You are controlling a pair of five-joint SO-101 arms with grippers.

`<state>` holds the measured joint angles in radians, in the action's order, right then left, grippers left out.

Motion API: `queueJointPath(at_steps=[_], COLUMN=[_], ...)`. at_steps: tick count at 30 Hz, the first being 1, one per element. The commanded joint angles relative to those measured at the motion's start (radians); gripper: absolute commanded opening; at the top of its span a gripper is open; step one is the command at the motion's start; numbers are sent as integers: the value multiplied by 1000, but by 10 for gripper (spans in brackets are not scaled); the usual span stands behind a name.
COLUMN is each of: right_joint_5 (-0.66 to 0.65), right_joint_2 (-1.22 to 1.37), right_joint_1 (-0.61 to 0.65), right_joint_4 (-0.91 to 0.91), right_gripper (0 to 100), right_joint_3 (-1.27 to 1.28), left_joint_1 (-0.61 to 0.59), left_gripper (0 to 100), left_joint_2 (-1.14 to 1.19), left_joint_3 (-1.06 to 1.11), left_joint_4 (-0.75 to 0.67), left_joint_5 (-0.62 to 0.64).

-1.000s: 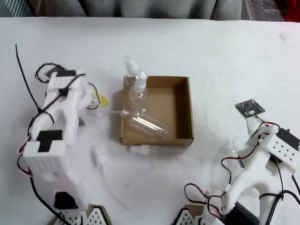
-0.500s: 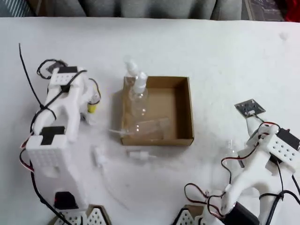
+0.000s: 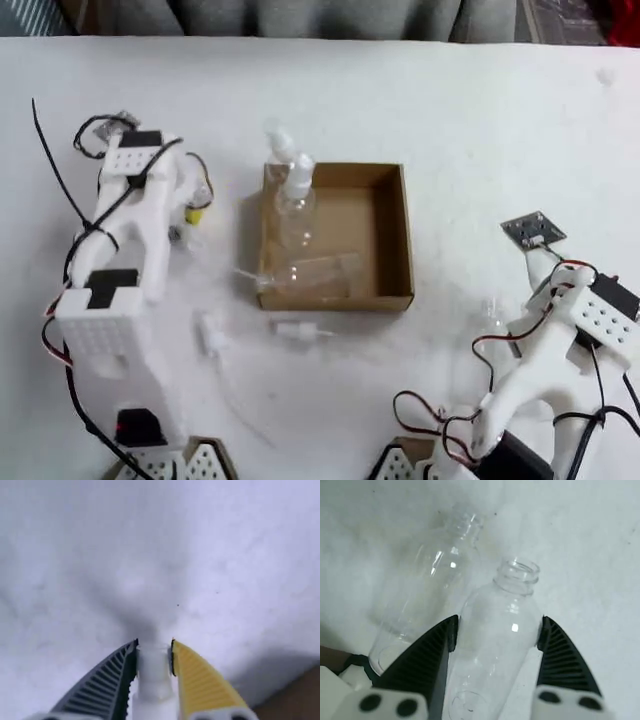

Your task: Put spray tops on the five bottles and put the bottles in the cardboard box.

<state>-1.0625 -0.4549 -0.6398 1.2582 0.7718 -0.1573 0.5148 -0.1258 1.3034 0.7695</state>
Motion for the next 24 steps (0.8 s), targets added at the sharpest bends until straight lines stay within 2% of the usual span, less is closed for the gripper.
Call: queueJointPath(at_steps=[1, 7, 16, 20, 24], right_joint_5=[-5, -5, -6, -8, -5], right_joint_2=[-31, -38, -31, -31, -33], right_joint_1=[4, 4, 2, 1, -8], right_joint_4=[-12, -12, -12, -12, -5], right_gripper=[169, 169, 169, 169, 169], right_joint_3=[-8, -9, -9, -8, -8], left_joint_1=[8, 13, 105, 113, 105], left_gripper=[20, 20, 20, 21, 21], left_joint_2=[-38, -220, -587, -653, -657], left_joint_3=[-72, 9, 439, 526, 540], left_joint_4=[15, -2, -272, -347, -359], left_joint_5=[6, 6, 5, -5, -58])
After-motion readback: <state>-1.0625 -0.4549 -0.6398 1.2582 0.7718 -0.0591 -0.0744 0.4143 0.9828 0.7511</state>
